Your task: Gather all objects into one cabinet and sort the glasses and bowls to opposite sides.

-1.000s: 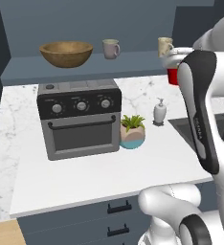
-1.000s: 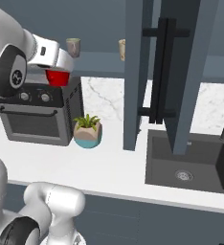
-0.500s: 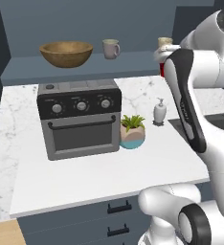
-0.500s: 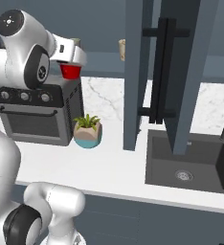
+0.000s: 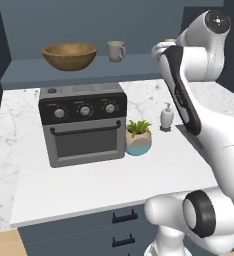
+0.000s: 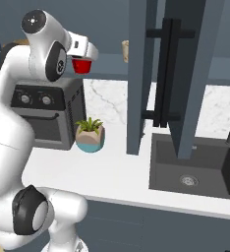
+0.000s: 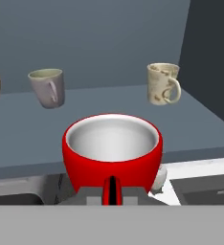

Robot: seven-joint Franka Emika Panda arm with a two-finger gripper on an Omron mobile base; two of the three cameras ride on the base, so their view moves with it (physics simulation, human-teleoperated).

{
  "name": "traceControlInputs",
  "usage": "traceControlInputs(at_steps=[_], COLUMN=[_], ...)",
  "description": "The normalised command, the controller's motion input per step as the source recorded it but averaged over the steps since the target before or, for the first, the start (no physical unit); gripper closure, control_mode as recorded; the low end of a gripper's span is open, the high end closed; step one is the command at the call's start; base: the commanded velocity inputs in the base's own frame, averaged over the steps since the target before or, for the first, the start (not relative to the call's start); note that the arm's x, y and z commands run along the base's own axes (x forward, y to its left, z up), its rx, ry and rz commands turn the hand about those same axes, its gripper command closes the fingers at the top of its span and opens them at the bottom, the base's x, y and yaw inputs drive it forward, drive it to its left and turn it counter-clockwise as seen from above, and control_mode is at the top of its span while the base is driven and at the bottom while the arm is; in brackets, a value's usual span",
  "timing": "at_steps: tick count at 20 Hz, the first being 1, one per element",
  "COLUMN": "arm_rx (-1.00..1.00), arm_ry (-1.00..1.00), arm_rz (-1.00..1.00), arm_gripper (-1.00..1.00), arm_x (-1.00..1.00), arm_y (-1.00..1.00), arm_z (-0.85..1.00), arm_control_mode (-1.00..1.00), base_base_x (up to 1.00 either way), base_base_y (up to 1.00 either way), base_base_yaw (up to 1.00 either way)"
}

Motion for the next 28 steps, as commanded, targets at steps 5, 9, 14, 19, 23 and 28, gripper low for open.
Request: traceControlInputs(at_steps=[5, 9, 14, 19, 23, 28], arm_rx=[0.0, 0.0, 0.0, 0.0, 0.0, 0.0], arm_ry=[0.0, 0.0, 0.0, 0.0, 0.0, 0.0], arm_rz=[0.0, 0.0, 0.0, 0.0, 0.0, 0.0], arm_gripper=[1.0, 1.0, 1.0, 1.0, 1.0, 1.0], arm_x=[0.7, 0.56, 0.49, 0.25, 0.28, 0.38], arm_y=[-0.05, -0.11, -0.06, -0.03, -0.04, -0.08], arm_z=[0.0, -0.12, -0.25, -0.34, -0.06, 0.0], arm_control_mode=[-1.0, -1.0, -1.0, -1.0, -1.0, -1.0], base_base_x=[0.0, 0.0, 0.0, 0.0, 0.0, 0.0], base_base_y=[0.0, 0.0, 0.0, 0.0, 0.0, 0.0], base_base_yaw=[0.0, 0.0, 0.0, 0.0, 0.0, 0.0])
